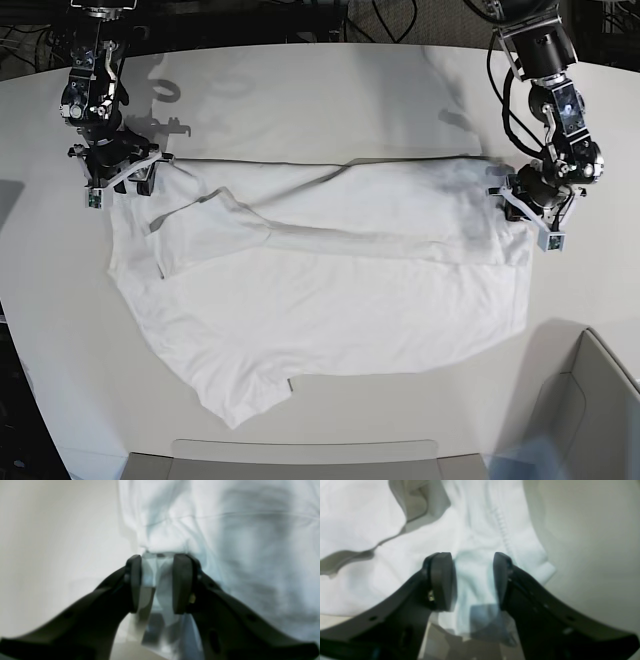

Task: Fold the T-shirt properly
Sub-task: 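Open both grippers and raise them off the shirt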

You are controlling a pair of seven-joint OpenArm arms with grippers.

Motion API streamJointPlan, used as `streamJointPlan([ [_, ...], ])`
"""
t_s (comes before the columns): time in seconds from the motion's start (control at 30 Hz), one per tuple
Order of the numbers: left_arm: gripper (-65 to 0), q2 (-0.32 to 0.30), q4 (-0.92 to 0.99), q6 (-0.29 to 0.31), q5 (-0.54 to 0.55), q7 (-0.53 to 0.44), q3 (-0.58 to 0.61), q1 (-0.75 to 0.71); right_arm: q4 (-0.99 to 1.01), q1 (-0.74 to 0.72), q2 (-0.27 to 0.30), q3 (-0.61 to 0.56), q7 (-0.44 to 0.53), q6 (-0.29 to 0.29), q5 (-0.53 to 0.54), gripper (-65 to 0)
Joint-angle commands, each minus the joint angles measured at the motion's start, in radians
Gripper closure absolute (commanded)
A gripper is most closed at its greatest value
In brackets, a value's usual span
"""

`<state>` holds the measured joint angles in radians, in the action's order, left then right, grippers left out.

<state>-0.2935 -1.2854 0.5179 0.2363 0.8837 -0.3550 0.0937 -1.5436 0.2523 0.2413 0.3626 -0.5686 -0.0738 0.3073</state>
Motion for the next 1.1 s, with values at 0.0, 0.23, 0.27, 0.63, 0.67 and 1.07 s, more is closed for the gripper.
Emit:
streamJointPlan([
  [0.0, -15.1, -0.006, 0.023, 0.012, -0.015, 0.024, 0.003, 0.008, -0.005, -0.008, 0.014, 0.003, 0.023, 0.001, -0.001, -22.4],
  [0.23, 0.0, -0.025, 0.108, 0.014, -0.015, 0.024, 0.006, 0.008, 0.074, -0.017, 0.016, 0.011, 0.023, 0.001, -0.004, -6.2],
  [0.27, 0.0, -0.025, 0.108, 0.014, -0.015, 0.024, 0.007, 0.008, 0.084, -0.017, 0.019, 0.011, 0.022, 0.001, -0.004, -3.9],
  [0.63, 0.0, -0.092, 0.102, 0.021, -0.013, 0.033, 0.0, -0.073, 0.079, -0.008, 0.077, 0.052, -0.106, -0.122, 0.002, 0.0],
  [0.67, 0.0, -0.094, 0.102, 0.021, -0.013, 0.033, 0.0, -0.082, 0.079, -0.008, 0.072, 0.089, -0.109, -0.148, -0.001, 0.0],
  [1.07, 0.0, -0.094, 0.006, 0.023, -0.012, 0.022, -0.005, -0.219, 0.067, 0.025, -0.018, 0.175, -0.101, -0.228, -0.155, 0.0],
])
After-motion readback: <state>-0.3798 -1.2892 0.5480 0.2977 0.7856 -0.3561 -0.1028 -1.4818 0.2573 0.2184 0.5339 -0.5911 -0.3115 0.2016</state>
